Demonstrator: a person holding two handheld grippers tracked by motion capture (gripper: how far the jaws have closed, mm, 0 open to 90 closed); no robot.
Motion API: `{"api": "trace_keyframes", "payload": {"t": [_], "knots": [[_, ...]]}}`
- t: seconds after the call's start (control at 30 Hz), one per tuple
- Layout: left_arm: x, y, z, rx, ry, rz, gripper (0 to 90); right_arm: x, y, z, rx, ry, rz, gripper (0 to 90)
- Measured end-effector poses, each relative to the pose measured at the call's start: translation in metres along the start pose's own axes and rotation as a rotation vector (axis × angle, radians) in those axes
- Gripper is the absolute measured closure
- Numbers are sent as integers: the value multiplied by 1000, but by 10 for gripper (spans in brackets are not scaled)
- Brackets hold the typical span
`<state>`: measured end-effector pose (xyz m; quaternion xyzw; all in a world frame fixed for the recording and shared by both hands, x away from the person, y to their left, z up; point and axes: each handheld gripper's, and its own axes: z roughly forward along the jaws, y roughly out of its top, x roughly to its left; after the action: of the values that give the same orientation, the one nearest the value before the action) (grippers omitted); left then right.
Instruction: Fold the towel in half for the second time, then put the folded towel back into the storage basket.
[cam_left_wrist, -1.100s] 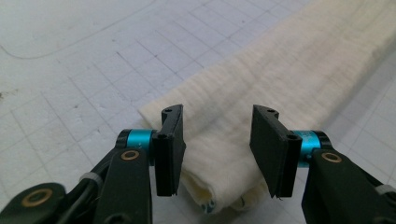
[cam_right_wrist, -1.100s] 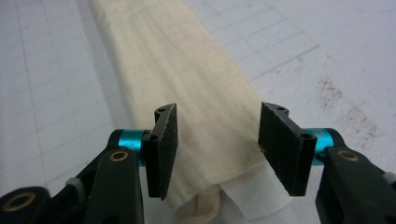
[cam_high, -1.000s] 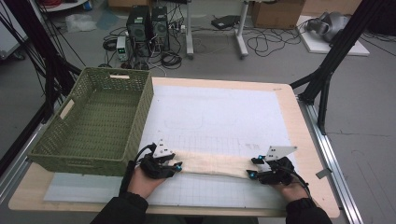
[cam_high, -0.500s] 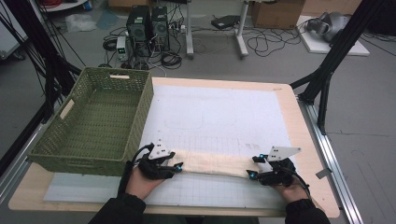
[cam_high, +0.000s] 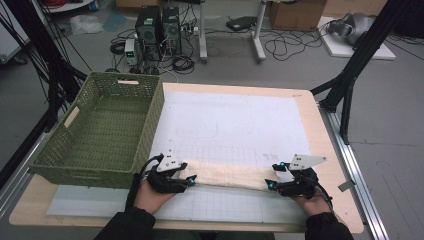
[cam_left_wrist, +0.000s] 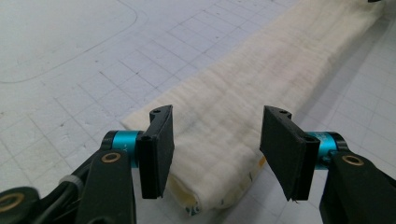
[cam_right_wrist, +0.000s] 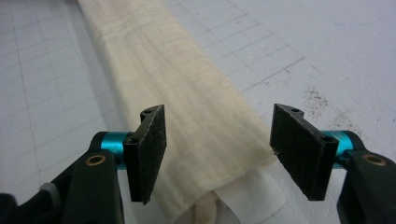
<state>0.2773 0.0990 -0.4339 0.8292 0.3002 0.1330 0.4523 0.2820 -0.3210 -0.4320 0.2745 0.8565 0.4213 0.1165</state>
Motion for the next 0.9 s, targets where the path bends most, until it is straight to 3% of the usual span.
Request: {"api": "trace_keyframes", "payload": {"t": [0.9], "knots": [[2, -1, -3, -12, 12, -12, 440, -2, 1, -1, -10, -9, 6, 355]]}}
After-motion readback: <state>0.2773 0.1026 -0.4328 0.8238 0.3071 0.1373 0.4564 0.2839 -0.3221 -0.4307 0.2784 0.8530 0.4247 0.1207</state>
